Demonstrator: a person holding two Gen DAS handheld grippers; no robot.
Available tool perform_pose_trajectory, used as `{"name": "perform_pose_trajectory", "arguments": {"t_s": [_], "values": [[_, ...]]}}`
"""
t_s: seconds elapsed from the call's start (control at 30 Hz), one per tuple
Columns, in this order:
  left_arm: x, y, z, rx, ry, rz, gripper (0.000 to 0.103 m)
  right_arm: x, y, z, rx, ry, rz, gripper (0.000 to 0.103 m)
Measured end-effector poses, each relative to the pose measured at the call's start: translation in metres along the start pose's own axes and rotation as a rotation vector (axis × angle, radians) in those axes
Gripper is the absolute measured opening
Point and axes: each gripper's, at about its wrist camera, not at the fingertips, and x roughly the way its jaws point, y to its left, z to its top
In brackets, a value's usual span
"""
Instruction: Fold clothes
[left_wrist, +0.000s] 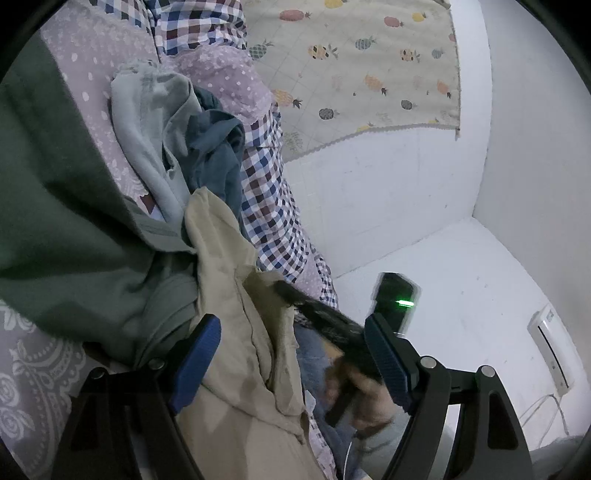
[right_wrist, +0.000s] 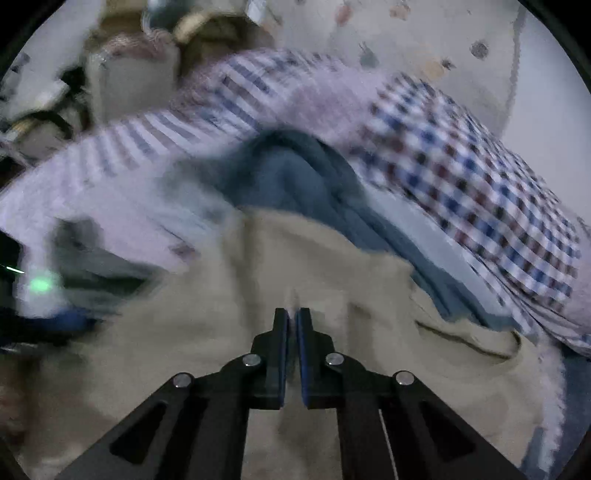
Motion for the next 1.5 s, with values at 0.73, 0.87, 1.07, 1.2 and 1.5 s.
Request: {"name": "perform_pose_trajectory", "arguments": {"t_s": [0.73, 0.87, 1.07, 1.2, 1.5], "values": [[-0.001, 0.007, 0.003, -0.039, -0.019, -0.013, 0.083, 0.000, 0.063, -0.004, -0.174, 0.073, 0.308, 0.043], [-0.001, 0.007, 0.004, -0.034, -0.017, -0.009, 0.083, 0.032, 0.052, 0.006, -0.139, 0.121, 0.272, 0.043], [-0.001, 0.007, 0.004, -0.037, -0.016, -0.010, 0.083, 0.056, 0.045, 0.003, -0.095, 0.147, 0.318, 0.002], [-0.001, 0.006, 0.004, -0.030, -0.018, -0.004, 0.083, 0.036, 0.037, 0.010, -0.090, 0.052, 0.294, 0.002], [0.005, -0.003, 0.000, 0.043, 0.007, 0.057, 0.083, 0.029, 0.014, 0.024, -0.061, 0.048, 0.130, 0.035]]}}
